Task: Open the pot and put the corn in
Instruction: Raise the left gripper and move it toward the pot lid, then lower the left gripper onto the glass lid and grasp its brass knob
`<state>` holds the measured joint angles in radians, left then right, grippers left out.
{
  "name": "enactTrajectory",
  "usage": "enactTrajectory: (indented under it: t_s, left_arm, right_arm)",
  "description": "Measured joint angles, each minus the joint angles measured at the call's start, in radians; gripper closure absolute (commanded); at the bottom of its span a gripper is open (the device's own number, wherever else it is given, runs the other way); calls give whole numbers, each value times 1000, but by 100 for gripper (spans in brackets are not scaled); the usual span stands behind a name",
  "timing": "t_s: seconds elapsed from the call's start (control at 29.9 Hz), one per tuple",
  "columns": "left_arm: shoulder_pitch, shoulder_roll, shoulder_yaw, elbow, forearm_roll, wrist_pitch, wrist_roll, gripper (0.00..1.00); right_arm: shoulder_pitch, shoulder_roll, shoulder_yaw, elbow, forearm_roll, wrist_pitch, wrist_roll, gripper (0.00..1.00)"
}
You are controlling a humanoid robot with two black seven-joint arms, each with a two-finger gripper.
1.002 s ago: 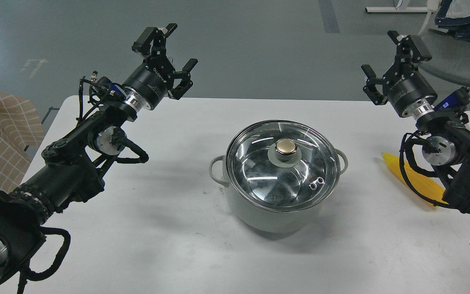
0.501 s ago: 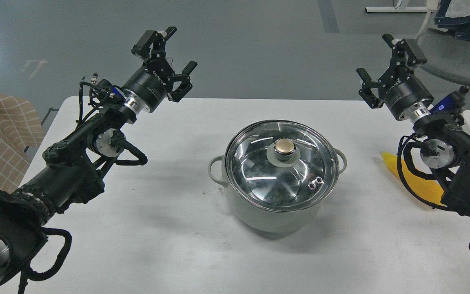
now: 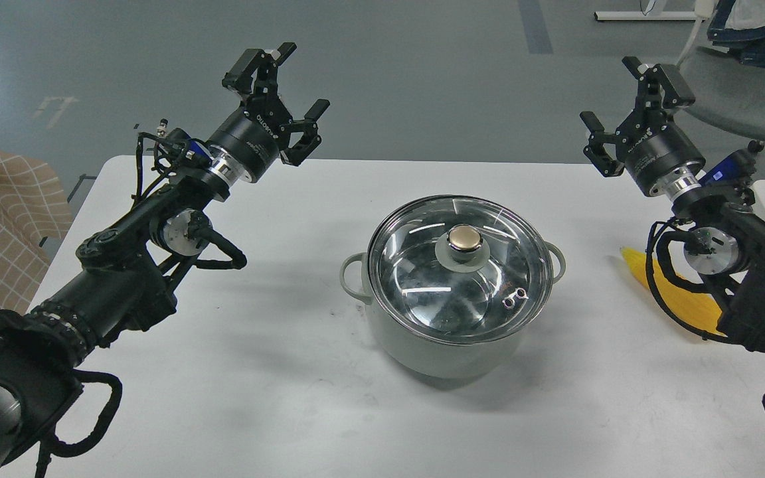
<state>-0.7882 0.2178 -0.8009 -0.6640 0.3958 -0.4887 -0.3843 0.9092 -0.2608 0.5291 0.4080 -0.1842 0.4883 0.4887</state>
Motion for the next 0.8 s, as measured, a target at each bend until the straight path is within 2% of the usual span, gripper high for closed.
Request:
enactTrajectory:
  t_s: [0.27, 0.4, 0.53, 0.63, 0.8]
  left_arm:
    - [0, -3, 1, -1, 3, 0, 0, 2]
    - [-15, 37, 3, -46, 30, 0, 0, 2]
    - [-52, 104, 2, -145, 145, 0, -2, 2]
    - [-79, 162, -5, -269, 295, 2, -2, 2]
    - [-99, 228, -13, -497, 573, 55, -7, 2]
  right_arm:
    - [1, 6, 0, 4, 0, 1, 0, 0]
    - [2, 5, 0, 4, 0, 1, 0, 0]
    - [6, 1, 1, 3, 0, 0, 0, 0]
    - [11, -1, 1, 2, 0, -2, 0, 0]
    - [11, -6, 0, 0, 0, -2, 0, 0]
